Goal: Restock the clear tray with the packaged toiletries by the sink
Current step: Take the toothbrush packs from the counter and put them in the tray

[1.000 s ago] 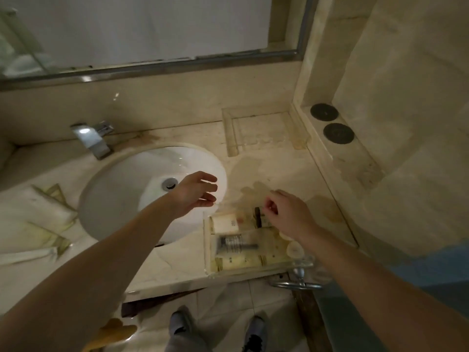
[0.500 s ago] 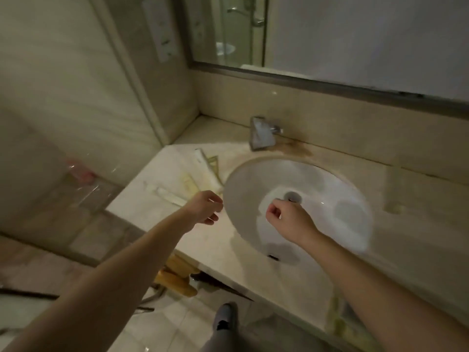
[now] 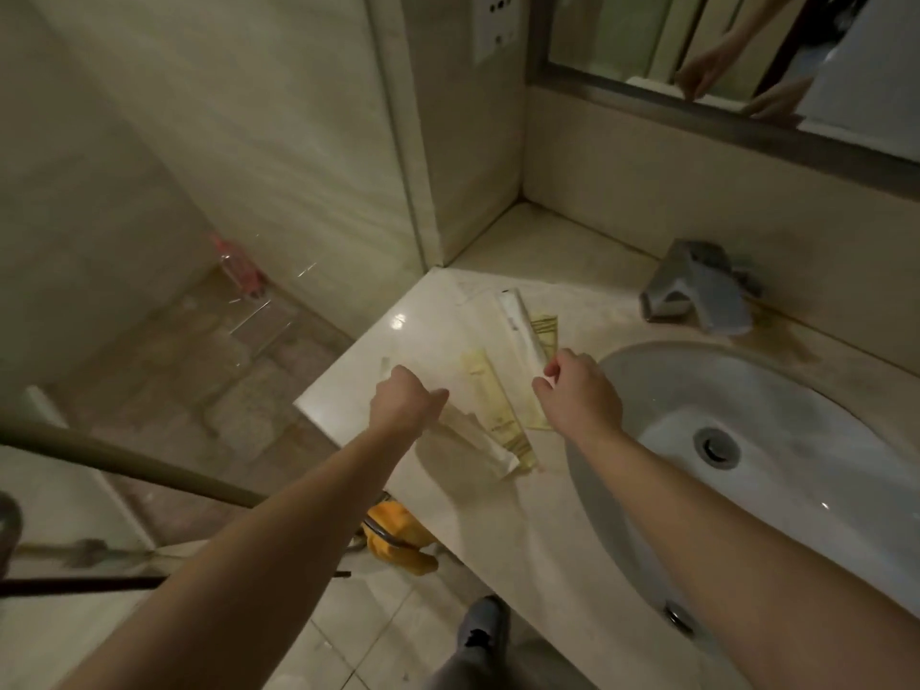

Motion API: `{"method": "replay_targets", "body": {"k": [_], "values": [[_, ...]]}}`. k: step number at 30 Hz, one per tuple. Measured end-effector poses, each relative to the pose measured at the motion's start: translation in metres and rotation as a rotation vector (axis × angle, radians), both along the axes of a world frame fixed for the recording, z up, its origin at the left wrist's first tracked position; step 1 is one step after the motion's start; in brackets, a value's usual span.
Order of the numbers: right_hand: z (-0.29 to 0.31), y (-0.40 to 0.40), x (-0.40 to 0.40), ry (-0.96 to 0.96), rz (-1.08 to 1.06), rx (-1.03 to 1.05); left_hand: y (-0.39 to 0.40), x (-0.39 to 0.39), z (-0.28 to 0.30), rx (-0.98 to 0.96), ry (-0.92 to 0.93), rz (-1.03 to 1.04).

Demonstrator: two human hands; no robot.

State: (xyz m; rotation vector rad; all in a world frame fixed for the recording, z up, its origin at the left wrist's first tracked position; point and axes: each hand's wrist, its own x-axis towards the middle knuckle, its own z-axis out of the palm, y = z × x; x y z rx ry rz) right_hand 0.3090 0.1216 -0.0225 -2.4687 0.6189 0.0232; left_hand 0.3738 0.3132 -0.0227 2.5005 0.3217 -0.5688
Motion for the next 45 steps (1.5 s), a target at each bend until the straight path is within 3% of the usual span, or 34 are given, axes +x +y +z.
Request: {"method": "replay_targets", "body": {"k": [3,11,16,20,24,27,34,39,45], "values": [[-0.006,0.002,0.019,0.063,-0.019,-0.059,0.0,0.015,-0.005,0.059,0.025,0.007],[-0.019,0.006,0.033,0.245,-0.068,-0.154,-0.006,0.026,-0.003,-0.089,0.131,0.168],[-0.013,-0.002,0.034,0.242,-0.155,-0.121,-0.008,0.031,0.005,-0.422,0.137,0.286],[-0.003,-0.009,0.027,0.096,-0.283,0.183,-0.018,0.029,0.019,-0.734,0.201,0.247],[0.019,-0.005,0.006,-0.078,-0.289,0.67,-0.036,0.02,0.035,-0.848,0.286,0.11],[0.033,-0.006,-0.02,-0.187,-0.218,0.812,-0.057,0.008,0.046,-0.918,0.354,0.059],[0.06,-0.034,-0.089,-0.347,-0.102,0.616,-0.121,-0.031,0.077,-0.97,0.454,0.084],[0.073,-0.061,-0.142,-0.428,0.011,0.258,-0.163,-0.062,0.1,-0.997,0.476,0.099],[0.089,-0.089,-0.195,-0.405,-0.055,0.152,-0.203,-0.105,0.124,-1.048,0.491,0.047]]}}
